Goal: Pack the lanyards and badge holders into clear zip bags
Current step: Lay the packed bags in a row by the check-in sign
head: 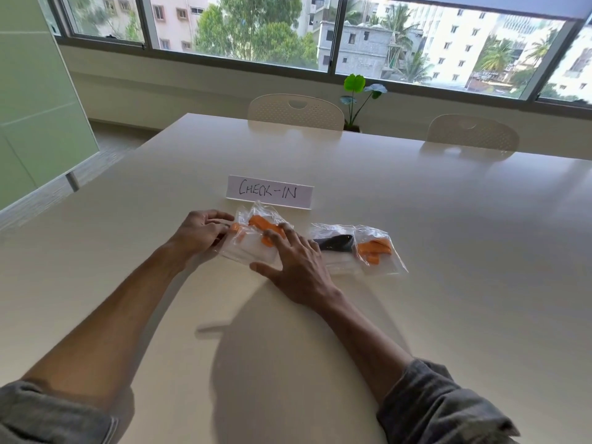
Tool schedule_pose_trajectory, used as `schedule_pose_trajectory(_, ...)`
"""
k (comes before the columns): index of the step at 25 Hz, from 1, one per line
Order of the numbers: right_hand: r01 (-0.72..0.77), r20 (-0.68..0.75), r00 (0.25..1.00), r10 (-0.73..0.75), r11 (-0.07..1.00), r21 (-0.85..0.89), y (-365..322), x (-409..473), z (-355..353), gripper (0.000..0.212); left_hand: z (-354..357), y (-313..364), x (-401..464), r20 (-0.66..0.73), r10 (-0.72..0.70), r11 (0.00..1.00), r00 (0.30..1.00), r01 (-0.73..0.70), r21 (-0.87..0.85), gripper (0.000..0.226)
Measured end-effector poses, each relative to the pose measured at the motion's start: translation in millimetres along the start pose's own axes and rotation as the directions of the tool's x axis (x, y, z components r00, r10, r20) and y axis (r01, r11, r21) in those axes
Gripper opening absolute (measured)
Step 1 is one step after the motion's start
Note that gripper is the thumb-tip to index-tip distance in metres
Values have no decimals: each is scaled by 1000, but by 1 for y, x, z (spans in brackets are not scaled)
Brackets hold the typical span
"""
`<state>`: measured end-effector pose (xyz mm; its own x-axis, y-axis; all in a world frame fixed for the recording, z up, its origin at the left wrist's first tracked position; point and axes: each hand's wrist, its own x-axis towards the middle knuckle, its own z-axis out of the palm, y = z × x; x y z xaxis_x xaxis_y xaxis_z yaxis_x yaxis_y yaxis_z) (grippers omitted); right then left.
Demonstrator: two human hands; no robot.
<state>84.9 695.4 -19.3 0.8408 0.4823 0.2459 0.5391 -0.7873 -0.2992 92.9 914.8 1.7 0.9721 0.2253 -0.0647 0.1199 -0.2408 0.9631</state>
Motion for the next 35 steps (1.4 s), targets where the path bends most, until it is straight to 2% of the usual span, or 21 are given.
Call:
schedule_pose_trajectory(3,0,-7,1000,0,999,47,1,0,0,66,4,-2,1,-2,4,999,1000,-4,-41,12)
schedule_pose_trajectory(6,28,-50,998,-27,1000,8,5,-3,0,55,-3,-7,4,-56,12,1000,998,-13,-24,17)
schedule_pose_trajectory(9,25,-41,999,-25,1000,-17,9,-5,0,51,-22,-14,12,-195,86,978,977,-46,205,20)
schedule_pose_trajectory(11,5,-17,1000,-6,1000,-26,10,-7,0,52,-32,-20,14,-288,198,909,937,-66,411,21)
schedule_pose_trajectory(13,13,5,1000,-13,1000,-15,8,-9,-1,57,-33,-23,13,-300,279,832,912,-73,551,25)
schedule_pose_trajectory(15,-14,-31,999,13,999,-37,9,-11,-3,67,-22,-23,6,-239,312,735,920,-74,674,39)
schedule_pose_trajectory(17,-154,-214,970,119,976,-156,16,-15,-9,72,-8,-25,-5,-117,318,615,941,-111,780,62)
schedule_pose_trajectory(19,-302,-358,911,203,921,-246,29,-20,-14,66,7,-30,-13,4,259,524,966,-144,840,76)
schedule_pose_trajectory(21,-267,-263,944,198,928,-258,41,-27,-17,62,18,-36,-17,69,165,466,984,-140,873,83)
schedule_pose_trajectory(23,-163,-122,983,139,962,-217,46,-30,-14,64,25,-37,-16,91,134,460,987,-143,876,88)
schedule_pose_trajectory(25,-135,-108,987,116,972,-193,45,-27,-11,68,27,-35,-18,97,153,478,983,-159,864,89)
schedule_pose_trajectory(26,-165,-164,977,135,969,-186,44,-27,-12,67,27,-34,-20,96,182,488,979,-174,855,89)
schedule_pose_trajectory(28,-281,-355,911,210,946,-162,50,-28,-20,57,26,-34,-23,104,267,475,958,-225,851,84)
schedule_pose_trajectory(29,-338,-408,878,250,928,-160,59,-32,-26,52,26,-34,-26,123,296,455,947,-253,854,81)
schedule_pose_trajectory(30,-382,-402,868,291,909,-168,71,-38,-32,48,27,-34,-28,146,301,441,942,-274,855,78)
schedule_pose_trajectory(33,-457,-216,881,420,874,-166,105,-61,-41,50,30,-35,-33,189,234,445,954,-278,851,76)
schedule_pose_trajectory(35,-469,-161,879,448,873,-132,117,-69,-44,54,30,-33,-34,198,202,445,959,-270,854,76)
